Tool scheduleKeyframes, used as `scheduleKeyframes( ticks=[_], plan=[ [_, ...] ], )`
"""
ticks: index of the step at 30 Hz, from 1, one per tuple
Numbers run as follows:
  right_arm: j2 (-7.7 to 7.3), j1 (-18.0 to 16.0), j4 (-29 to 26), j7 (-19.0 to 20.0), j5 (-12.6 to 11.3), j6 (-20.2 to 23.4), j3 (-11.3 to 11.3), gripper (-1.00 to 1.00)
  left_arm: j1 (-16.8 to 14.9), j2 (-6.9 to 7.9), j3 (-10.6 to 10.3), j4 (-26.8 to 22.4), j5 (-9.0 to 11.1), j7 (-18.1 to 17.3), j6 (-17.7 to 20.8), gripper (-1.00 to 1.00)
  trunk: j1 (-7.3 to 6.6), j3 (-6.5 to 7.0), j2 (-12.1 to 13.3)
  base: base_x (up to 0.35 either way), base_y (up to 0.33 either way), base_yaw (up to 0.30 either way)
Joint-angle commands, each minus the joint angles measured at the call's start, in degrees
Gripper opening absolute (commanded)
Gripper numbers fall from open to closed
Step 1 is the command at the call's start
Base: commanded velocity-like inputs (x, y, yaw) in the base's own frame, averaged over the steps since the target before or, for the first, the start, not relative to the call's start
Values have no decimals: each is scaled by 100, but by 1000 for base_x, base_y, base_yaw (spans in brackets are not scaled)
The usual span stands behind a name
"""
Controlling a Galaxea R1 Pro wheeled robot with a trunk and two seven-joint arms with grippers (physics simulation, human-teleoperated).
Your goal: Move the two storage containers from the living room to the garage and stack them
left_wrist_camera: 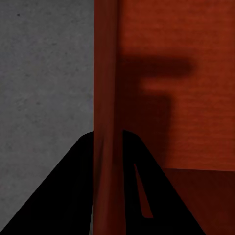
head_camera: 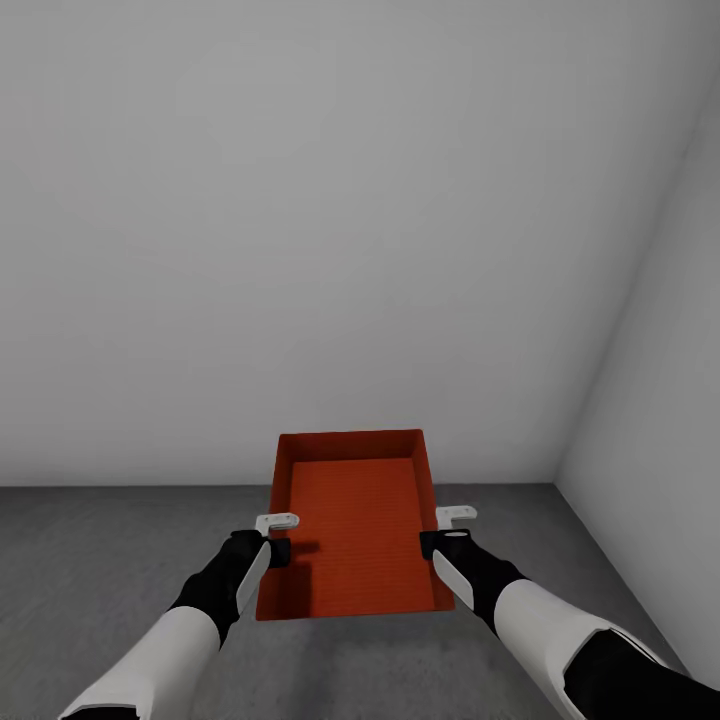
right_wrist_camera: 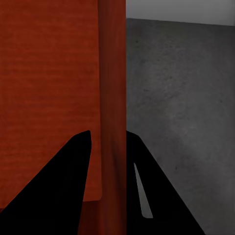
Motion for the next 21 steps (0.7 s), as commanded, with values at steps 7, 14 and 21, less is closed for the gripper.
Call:
scheduleKeyframes(
  ticks=[7,14,21],
  plan=[
    [-67,-10,-23,-215,180,41,-97,-100,0,0,15,3,91,44,33,-100,155,-168,-289,0,0,-61],
    [-70,-10,-23,-215,182,43,-100,-100,0,0,15,3,92,44,33,-100,309,-351,-570,0,0,-110],
    [-70,-10,-23,-215,184,38,-98,-100,0,0,15,3,92,45,33,-100,463,-537,-851,0,0,-96]
  ],
)
